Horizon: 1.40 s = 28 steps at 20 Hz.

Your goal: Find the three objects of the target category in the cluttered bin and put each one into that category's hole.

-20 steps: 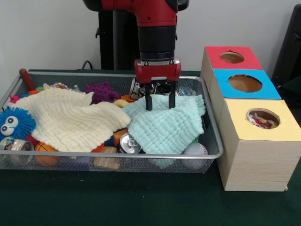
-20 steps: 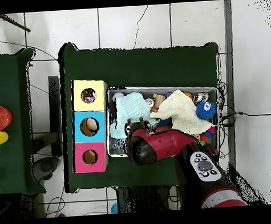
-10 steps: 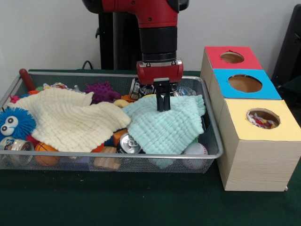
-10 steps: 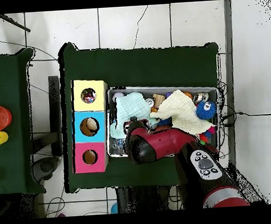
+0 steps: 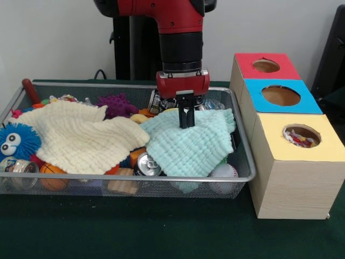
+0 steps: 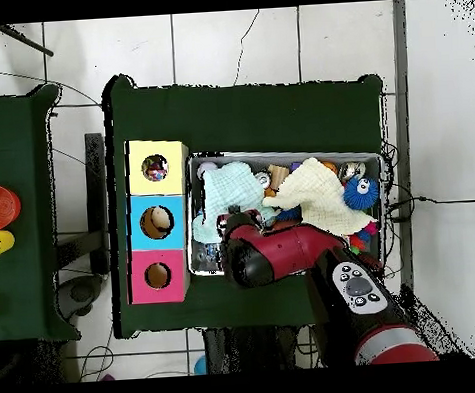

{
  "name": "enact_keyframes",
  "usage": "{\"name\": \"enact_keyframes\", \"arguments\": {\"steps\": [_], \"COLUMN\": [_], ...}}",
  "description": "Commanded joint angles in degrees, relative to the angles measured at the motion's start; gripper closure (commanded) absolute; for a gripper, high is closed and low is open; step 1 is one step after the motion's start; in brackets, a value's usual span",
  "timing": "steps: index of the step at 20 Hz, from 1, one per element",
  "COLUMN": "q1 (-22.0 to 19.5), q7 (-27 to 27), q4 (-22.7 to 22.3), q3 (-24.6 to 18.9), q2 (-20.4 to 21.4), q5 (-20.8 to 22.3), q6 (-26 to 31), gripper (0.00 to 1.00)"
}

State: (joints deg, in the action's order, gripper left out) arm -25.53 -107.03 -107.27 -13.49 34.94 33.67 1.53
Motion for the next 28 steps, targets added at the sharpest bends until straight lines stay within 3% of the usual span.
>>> {"name": "enact_keyframes", "arguments": {"steps": [1,7,12,28], "q1": [-0.61,-0.58,0.76,2.48], "q7": [-0.42,1.2,-0.61,-3.43], "q4": [4.98,6.09,7.05,8.36], "q3": [-4.75,-5.28,-3.79,-1.69], "q2": [-0.89,-1.01,-1.21,-2.96], "q5": [2.76,5.98,7.42,6.71], "q6": [0.91,-1.68,-4.41,-7.48], "gripper": [1.0,1.0,1.0,1.0]}}
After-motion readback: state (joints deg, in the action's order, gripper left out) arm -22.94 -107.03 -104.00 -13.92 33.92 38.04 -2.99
